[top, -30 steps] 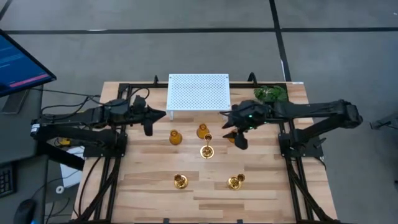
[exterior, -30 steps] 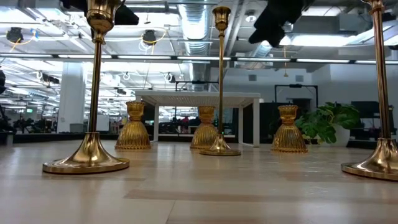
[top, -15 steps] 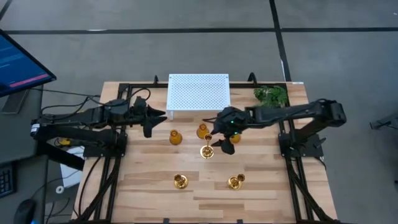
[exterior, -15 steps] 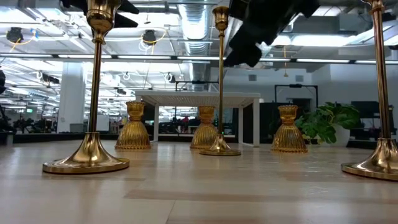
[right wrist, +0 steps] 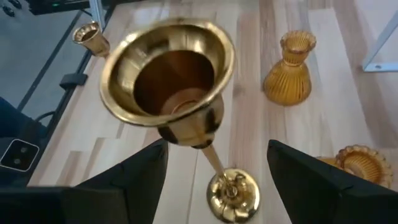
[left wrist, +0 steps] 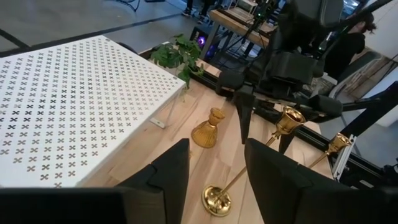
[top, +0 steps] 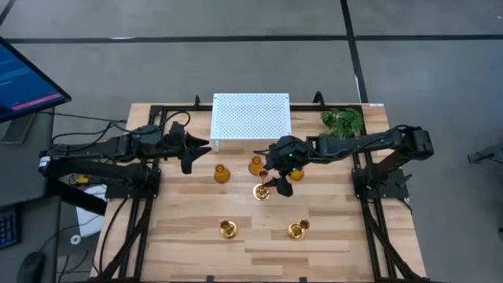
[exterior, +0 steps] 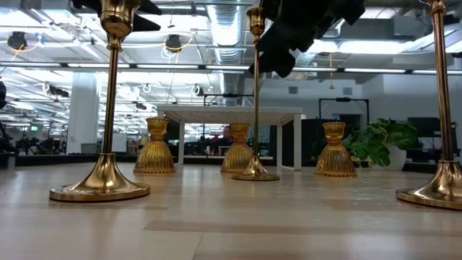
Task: Pick & Place candle stick holders
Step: Put the top gold candle holder on the shelf
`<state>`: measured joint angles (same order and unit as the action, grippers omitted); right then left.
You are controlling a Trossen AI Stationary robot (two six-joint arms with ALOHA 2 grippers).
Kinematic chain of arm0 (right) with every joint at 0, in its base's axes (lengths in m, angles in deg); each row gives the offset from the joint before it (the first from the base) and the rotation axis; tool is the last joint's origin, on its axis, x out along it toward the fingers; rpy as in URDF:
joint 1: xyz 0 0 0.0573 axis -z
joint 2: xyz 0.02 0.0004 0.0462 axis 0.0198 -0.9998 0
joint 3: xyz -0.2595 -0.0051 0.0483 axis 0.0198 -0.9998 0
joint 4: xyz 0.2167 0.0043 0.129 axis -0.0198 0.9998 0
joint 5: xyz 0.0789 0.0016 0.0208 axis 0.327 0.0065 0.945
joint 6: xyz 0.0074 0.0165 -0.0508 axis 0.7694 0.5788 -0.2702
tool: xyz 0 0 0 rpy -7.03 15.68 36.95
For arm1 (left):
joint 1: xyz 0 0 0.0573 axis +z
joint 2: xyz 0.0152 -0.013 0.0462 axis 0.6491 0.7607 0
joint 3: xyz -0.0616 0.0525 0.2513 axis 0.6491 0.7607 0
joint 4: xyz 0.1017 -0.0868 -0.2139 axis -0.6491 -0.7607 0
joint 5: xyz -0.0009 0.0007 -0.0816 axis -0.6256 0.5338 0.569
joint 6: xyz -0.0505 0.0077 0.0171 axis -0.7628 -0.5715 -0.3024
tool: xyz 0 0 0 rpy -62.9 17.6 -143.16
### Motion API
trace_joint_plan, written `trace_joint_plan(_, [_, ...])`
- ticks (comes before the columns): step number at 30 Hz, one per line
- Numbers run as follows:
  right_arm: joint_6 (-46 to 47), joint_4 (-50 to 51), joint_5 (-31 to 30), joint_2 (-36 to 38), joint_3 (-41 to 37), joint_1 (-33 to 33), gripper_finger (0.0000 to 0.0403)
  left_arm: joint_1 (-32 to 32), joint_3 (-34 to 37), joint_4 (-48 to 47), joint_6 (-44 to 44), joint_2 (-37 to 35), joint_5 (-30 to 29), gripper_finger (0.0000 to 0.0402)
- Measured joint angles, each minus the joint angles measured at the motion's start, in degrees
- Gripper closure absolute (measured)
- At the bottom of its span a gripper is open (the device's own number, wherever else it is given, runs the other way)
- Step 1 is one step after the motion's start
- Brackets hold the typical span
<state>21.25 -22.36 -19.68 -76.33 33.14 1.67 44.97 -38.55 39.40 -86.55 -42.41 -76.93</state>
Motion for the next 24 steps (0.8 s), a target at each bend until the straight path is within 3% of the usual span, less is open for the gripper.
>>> trace_joint_plan(6, [2.7,-3.3,1.7,0.5,-5.1,0.2,0.0141,0.0,0.0,0.3,0.0,0.0,-0.2,0.0249])
trace_joint_plan(11, [7.7,-9.9,2.7,6.1,-12.9,1.2,0.0153,0.0,0.0,0.5,0.5,1.7,0.2,0.0254])
trace_joint_plan(20, [6.6,-11.9,0.5,17.3,-17.3,3.1,0.0172,0.0,0.1,1.1,1.4,12.5,5.0,0.0264])
trace_joint_plan(24, [6.3,-11.8,0.5,21.4,-17.2,3.8,0.018,0.0,0.1,6.2,3.7,19.0,8.6,0.0267])
